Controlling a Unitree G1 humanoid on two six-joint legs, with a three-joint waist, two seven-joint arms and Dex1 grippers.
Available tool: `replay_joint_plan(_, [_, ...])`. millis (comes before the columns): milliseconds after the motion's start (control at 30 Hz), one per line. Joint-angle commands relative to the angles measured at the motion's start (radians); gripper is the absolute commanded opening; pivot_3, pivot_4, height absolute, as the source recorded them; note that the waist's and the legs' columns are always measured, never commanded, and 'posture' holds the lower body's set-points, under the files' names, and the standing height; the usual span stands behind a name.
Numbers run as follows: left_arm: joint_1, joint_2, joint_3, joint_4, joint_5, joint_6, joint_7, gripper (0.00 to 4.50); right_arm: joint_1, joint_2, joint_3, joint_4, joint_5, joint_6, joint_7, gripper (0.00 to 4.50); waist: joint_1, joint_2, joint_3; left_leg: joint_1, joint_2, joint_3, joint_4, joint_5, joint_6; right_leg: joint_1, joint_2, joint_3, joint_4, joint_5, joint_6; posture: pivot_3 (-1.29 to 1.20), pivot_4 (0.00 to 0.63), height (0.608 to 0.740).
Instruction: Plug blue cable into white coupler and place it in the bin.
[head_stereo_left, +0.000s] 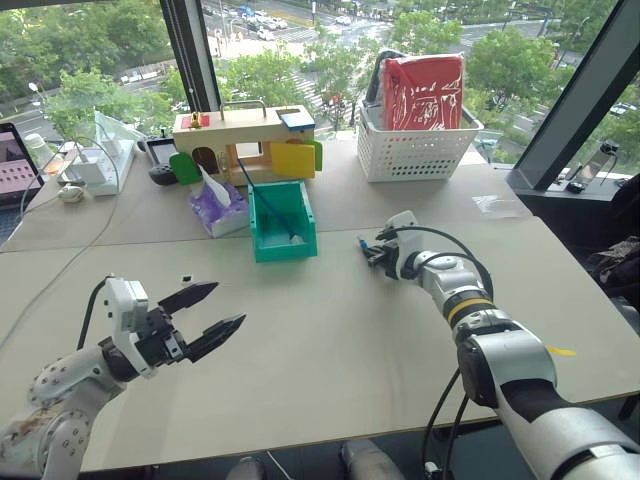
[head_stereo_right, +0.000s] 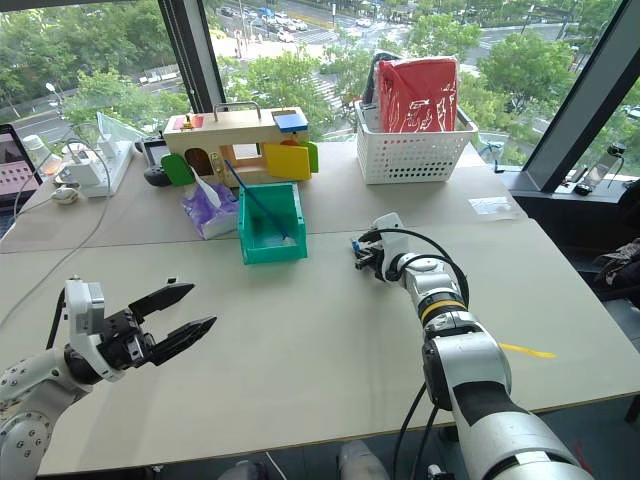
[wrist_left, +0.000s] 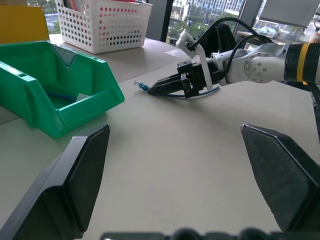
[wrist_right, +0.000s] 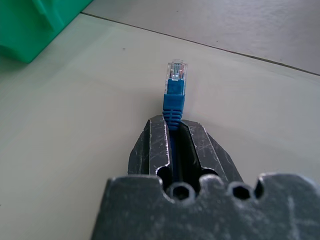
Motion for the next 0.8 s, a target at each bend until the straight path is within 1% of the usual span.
replay_joint_plan(33, [-0.024,0.035,-0.040,0.013,0.024,-0.019,-0.054,4.50,0.147,-0.076,0.113,-0.275,0.004,-0.022,0.361,0.03,0.011,0.000,0.000,0.000,0.000,0.000,0.000,0.000,0.000,0.000,0.000,-0.001,0.000,0.000,0.000,0.00,0.150,0.740])
replay_joint_plan(67, [-0.028,0.052,-0.068,0.024,0.059,-0.036,-0.079,4.50,0.208,-0.104,0.161,-0.416,0.016,-0.002,0.450,0.03,0.015,0.001,0.000,0.000,0.000,0.000,0.000,0.000,0.000,0.000,0.000,-0.001,0.000,0.000,0.000,0.00,0.150,0.740])
replay_joint_plan(100, [-0.030,0.064,-0.087,0.032,0.083,-0.050,-0.096,4.50,0.250,-0.122,0.189,-0.514,0.024,0.020,0.501,0.03,0.017,0.001,0.001,0.000,0.000,0.000,0.000,0.000,0.000,0.000,0.000,-0.001,0.000,0.000,0.000,0.00,0.150,0.740])
replay_joint_plan(133, [-0.038,0.073,-0.108,0.048,0.108,-0.065,-0.113,4.50,0.293,-0.147,0.237,-0.634,0.023,0.081,0.548,0.03,0.019,0.001,0.001,0.000,0.000,0.000,0.000,0.000,0.000,0.000,0.000,-0.001,0.000,0.000,0.000,0.00,0.150,0.740])
replay_joint_plan(167, [-0.043,0.078,-0.123,0.059,0.124,-0.076,-0.124,4.50,0.324,-0.166,0.268,-0.720,0.023,0.129,0.577,0.03,0.018,0.002,0.001,0.000,0.000,-0.001,-0.001,0.000,0.000,0.000,0.000,-0.001,0.000,0.000,0.000,0.00,0.150,0.740])
replay_joint_plan(233, [-0.067,0.088,-0.162,0.085,0.165,-0.119,-0.158,4.50,0.364,-0.155,0.334,-0.889,0.028,0.195,0.597,0.03,0.016,0.002,0.001,0.000,0.000,0.000,-0.001,0.000,0.000,-0.001,0.000,-0.001,0.001,0.000,0.000,0.00,0.150,0.740])
replay_joint_plan(267, [-0.077,0.088,-0.171,0.091,0.172,-0.126,-0.166,4.50,0.371,-0.149,0.348,-0.935,0.033,0.213,0.600,0.03,0.015,0.002,0.001,0.001,0.001,-0.001,-0.001,0.000,0.000,-0.001,0.001,-0.001,0.002,0.000,-0.001,0.00,0.150,0.740])
replay_joint_plan(333, [-0.095,0.113,-0.218,0.116,0.248,-0.186,-0.200,4.50,0.358,-0.122,0.393,-0.976,0.008,0.197,0.597,0.03,0.016,0.002,0.001,0.001,0.002,-0.002,0.000,0.000,0.000,-0.001,0.002,-0.002,0.002,-0.001,0.000,0.00,0.150,0.740])
replay_joint_plan(400, [-0.104,0.131,-0.259,0.139,0.321,-0.253,-0.223,4.50,0.335,-0.091,0.431,-0.972,-0.015,0.186,0.586,0.03,0.019,0.002,0.001,0.001,0.001,-0.002,-0.001,0.001,-0.001,-0.002,0.002,-0.002,0.002,-0.002,0.002,0.00,0.150,0.740])
replay_joint_plan(500, [-0.114,0.137,-0.288,0.153,0.353,-0.289,-0.234,4.50,0.301,-0.063,0.489,-0.917,-0.065,0.137,0.577,0.03,0.027,0.002,0.001,0.000,0.001,-0.002,0.000,0.001,-0.002,-0.002,0.002,-0.002,0.002,-0.001,0.001,0.00,0.150,0.740])
replay_joint_plan(567, [-0.120,0.143,-0.307,0.161,0.379,-0.311,-0.242,4.50,0.278,-0.047,0.502,-0.876,-0.081,0.103,0.569,0.03,0.037,0.002,0.001,0.000,0.001,-0.002,0.000,0.001,-0.002,-0.002,0.001,-0.002,0.002,0.000,-0.002,0.00,0.150,0.740])
replay_joint_plan(600, [-0.120,0.147,-0.316,0.164,0.393,-0.323,-0.246,4.50,0.272,-0.043,0.504,-0.865,-0.083,0.094,0.567,0.96,0.043,0.002,0.001,0.000,0.001,-0.002,0.000,0.001,-0.002,-0.002,0.001,-0.002,0.001,0.000,-0.002,0.00,0.150,0.740])
replay_joint_plan(633, [-0.119,0.152,-0.325,0.169,0.409,-0.337,-0.252,4.50,0.265,-0.040,0.502,-0.857,-0.081,0.093,0.568,1.13,0.046,0.002,0.001,0.000,0.001,-0.002,0.000,0.001,-0.002,-0.002,0.001,-0.002,0.001,0.000,-0.002,0.00,0.150,0.740])
replay_joint_plan(700, [-0.115,0.157,-0.335,0.171,0.420,-0.348,-0.260,4.50,0.259,-0.046,0.494,-0.860,-0.073,0.099,0.580,1.90,0.049,0.002,0.001,0.000,0.001,-0.002,0.000,0.001,-0.002,-0.002,0.001,-0.003,0.002,0.000,-0.002,0.00,0.150,0.740])
replay_joint_plan(767, [-0.115,0.160,-0.344,0.171,0.421,-0.350,-0.267,4.50,0.257,-0.061,0.482,-0.876,-0.063,0.108,0.594,2.53,0.051,0.002,0.001,0.000,0.001,-0.002,0.000,0.001,-0.002,-0.002,0.001,-0.003,0.002,0.000,-0.002,0.00,0.150,0.740])
replay_joint_plan(800, [-0.121,0.157,-0.351,0.173,0.424,-0.349,-0.268,4.50,0.259,-0.072,0.470,-0.893,-0.052,0.124,0.601,2.91,0.052,0.002,0.001,0.000,0.001,-0.002,0.000,0.001,-0.002,-0.002,0.001,-0.003,0.002,0.000,-0.002,0.00,0.150,0.740])
